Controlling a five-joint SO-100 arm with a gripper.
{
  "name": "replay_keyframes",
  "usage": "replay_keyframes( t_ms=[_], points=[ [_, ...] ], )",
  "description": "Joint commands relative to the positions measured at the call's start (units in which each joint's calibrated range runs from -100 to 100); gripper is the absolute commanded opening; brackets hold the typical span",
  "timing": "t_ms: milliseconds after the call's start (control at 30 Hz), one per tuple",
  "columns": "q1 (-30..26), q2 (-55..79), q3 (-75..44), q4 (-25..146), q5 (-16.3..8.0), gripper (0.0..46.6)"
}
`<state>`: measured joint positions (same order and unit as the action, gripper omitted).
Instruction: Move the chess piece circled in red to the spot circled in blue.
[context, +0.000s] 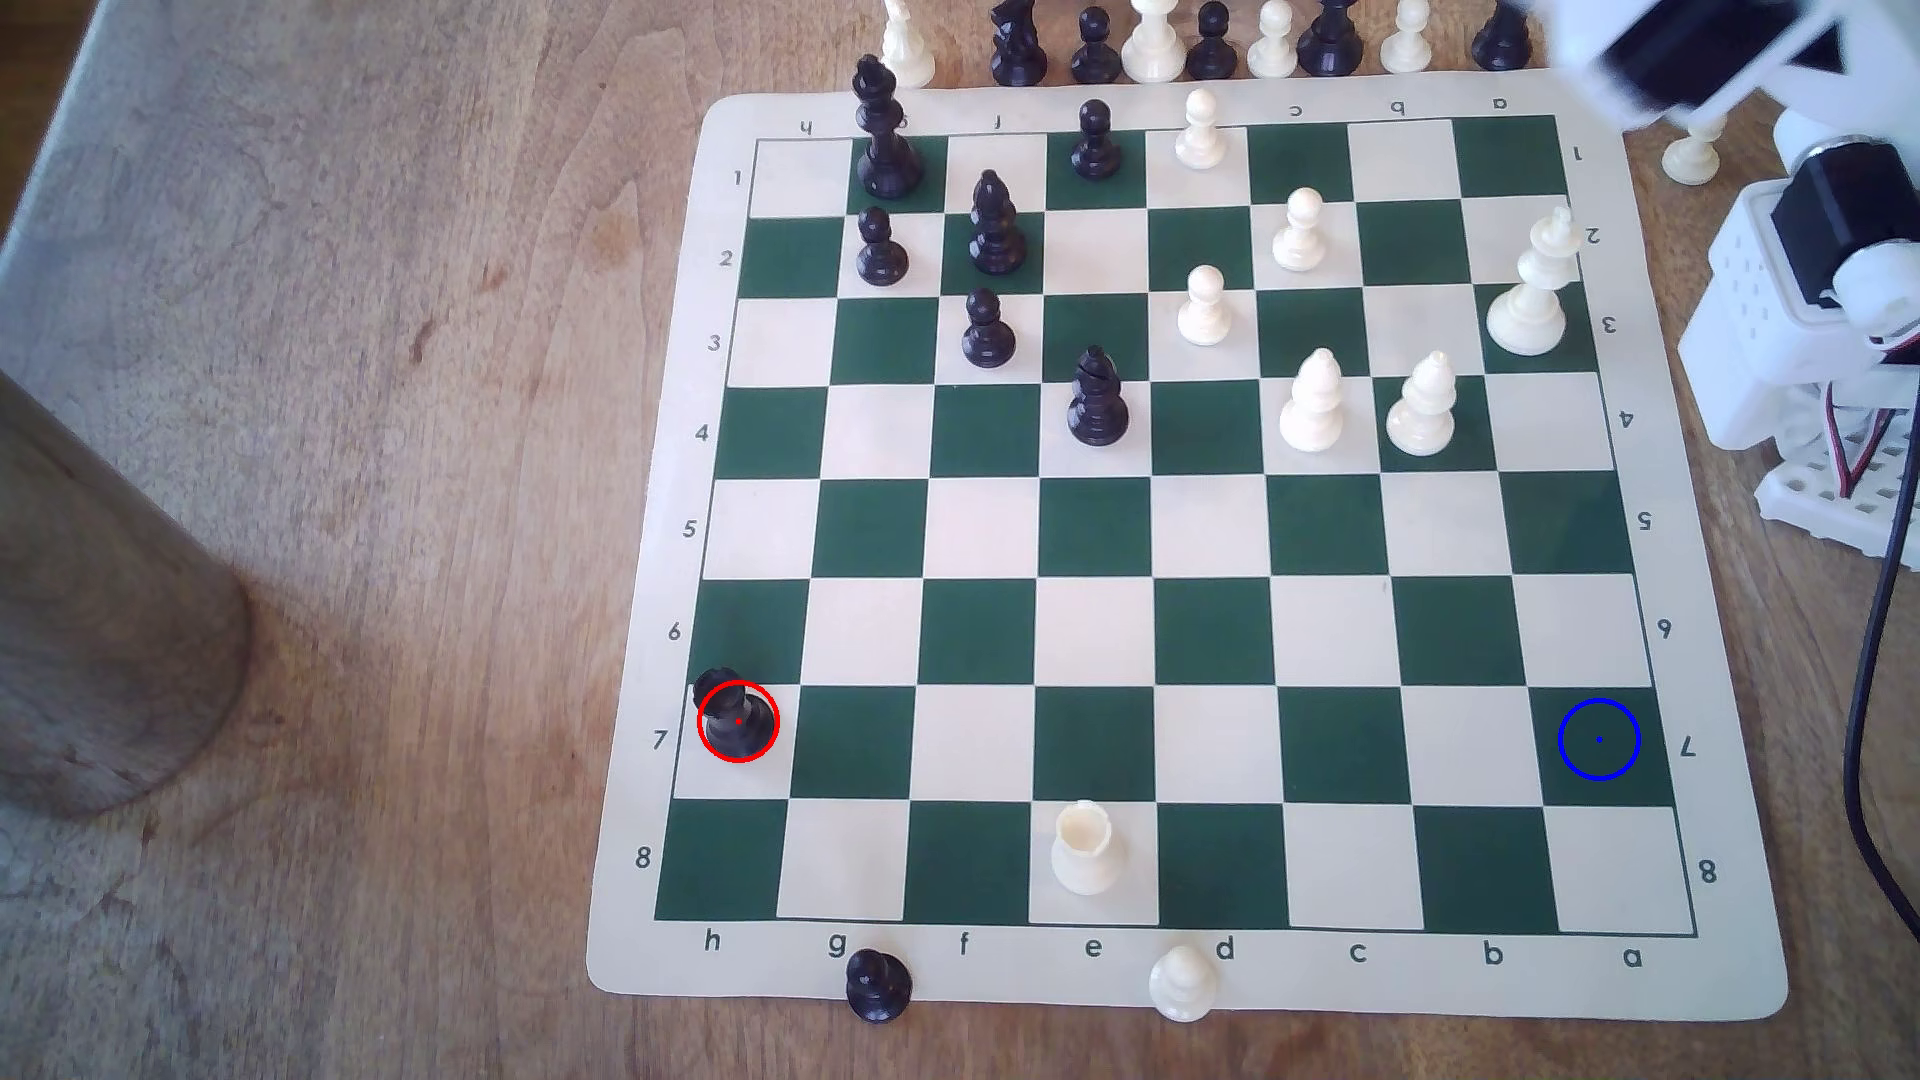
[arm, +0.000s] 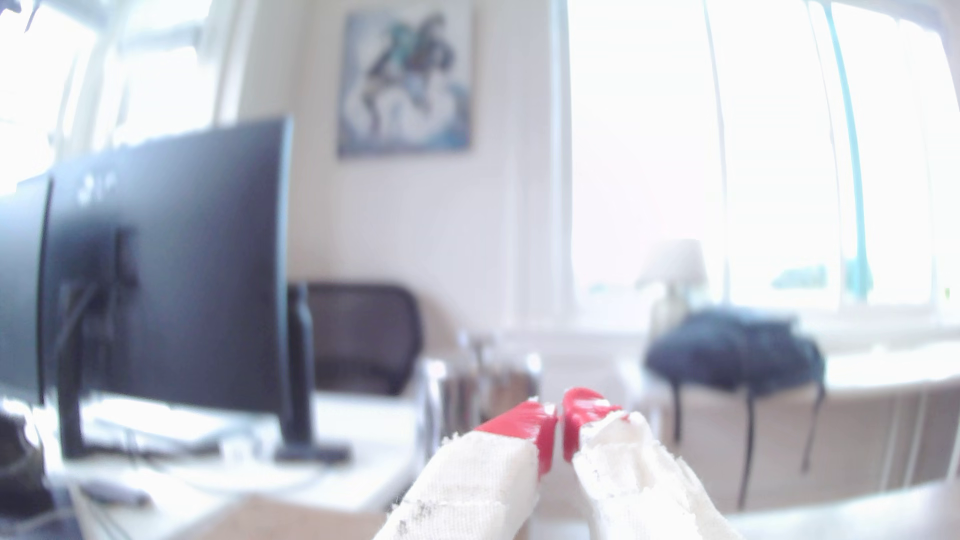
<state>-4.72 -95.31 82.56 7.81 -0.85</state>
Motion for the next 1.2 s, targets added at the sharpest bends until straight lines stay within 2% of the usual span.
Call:
replay_keyframes(
  t_ms=[0, 33, 100, 133, 200, 233, 267, 300, 400, 700, 1167],
  points=[
    [0.0, -0.4, -13.6, 20.5, -0.3, 8.7],
    [-0.8, -0.4, -13.9, 20.1, -0.5, 8.6],
    [-1.7, 2.7, -16.6, 21.7, -0.5, 5.0],
    [-2.9, 9.7, -22.0, 26.3, -0.5, 2.8],
    [-4.4, 18.0, -27.8, 30.0, -0.6, 3.1],
    [-4.9, 21.7, -30.6, 31.3, -0.6, 3.7],
    [-6.0, 27.7, -34.1, 31.9, -0.7, 8.4],
    [-6.3, 29.9, -35.2, 31.9, -0.9, 10.6],
    [-8.1, 36.1, -38.3, 31.8, -0.9, 13.0],
    [-11.5, 60.9, -55.4, 30.4, -3.8, 15.8],
    [-10.2, 89.9, -67.1, 21.3, -4.2, 20.1]
  ],
)
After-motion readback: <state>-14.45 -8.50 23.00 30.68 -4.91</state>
